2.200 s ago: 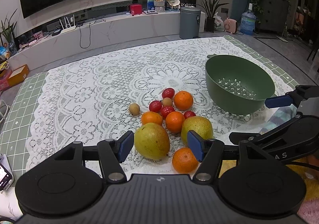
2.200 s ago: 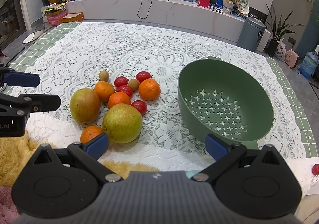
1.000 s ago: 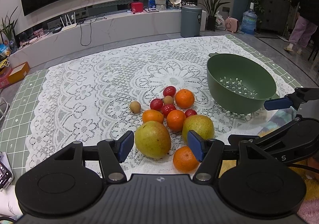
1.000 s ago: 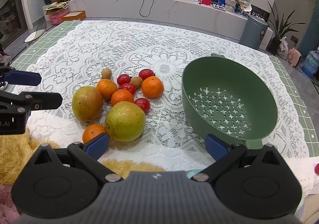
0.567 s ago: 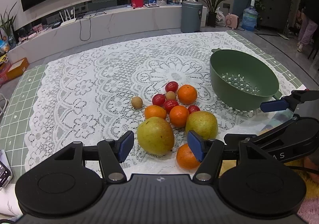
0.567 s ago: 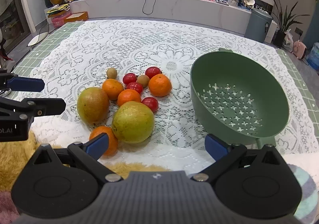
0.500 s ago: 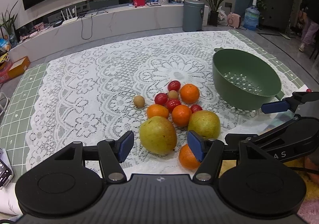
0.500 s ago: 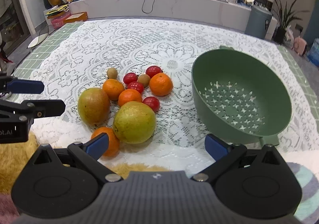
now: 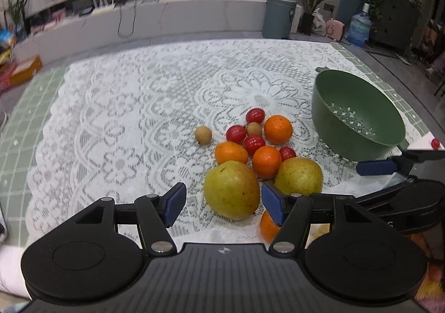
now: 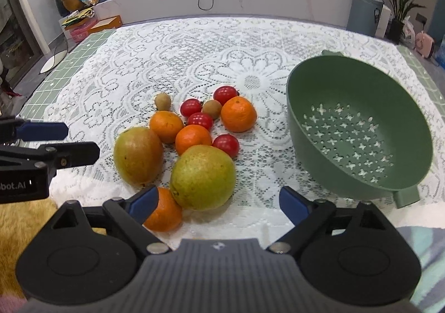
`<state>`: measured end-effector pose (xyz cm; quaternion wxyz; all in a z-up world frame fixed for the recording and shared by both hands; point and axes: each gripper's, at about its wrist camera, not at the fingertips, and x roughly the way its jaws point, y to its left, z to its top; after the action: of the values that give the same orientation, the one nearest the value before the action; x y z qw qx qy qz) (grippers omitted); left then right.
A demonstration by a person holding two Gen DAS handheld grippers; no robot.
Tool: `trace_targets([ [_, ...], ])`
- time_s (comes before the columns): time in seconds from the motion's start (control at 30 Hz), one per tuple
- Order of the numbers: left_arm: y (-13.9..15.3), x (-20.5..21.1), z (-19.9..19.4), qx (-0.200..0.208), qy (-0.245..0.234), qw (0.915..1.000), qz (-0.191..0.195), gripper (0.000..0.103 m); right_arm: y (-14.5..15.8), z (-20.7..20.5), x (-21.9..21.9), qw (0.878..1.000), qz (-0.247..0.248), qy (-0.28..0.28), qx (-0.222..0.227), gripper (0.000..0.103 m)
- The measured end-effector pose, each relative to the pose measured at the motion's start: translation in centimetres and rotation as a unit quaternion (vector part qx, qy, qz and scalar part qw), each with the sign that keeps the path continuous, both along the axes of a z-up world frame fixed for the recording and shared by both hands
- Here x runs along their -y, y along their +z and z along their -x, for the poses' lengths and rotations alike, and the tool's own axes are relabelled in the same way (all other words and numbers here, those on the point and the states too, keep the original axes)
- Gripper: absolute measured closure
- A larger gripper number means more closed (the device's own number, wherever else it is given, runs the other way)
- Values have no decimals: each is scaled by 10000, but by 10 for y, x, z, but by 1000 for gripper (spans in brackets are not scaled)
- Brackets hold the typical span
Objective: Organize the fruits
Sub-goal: 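Close the right tool on the large green pear while the left tool grasps the other pear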
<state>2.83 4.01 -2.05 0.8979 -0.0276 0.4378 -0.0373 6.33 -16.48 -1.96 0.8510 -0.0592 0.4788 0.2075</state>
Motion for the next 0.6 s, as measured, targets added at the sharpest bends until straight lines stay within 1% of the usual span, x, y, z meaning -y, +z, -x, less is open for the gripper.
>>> trace_targets([
  [0.1, -6, -6, -5, -161, 52, 9995, 261, 28, -5, -6, -4, 9998, -34, -38, -168, 13],
  [0.13, -8, -7, -6, -170, 63, 9994, 294, 26, -6, -7, -5, 9998, -49, -39, -200, 13],
  [0.23, -13, -10, -10, -243, 95, 9989, 380, 24, -10, -12, -10, 9997, -21, 6, -259, 14],
  [0.3, -17, -13, -13, -306, 118, 9984, 466, 23, -14, -14, -12, 9994, -48, 59, -327, 18],
  [0.6, -35, -24, -23, -594, 192, 9942, 873, 20, -29, -23, -18, 9982, -197, 158, -548, 26],
])
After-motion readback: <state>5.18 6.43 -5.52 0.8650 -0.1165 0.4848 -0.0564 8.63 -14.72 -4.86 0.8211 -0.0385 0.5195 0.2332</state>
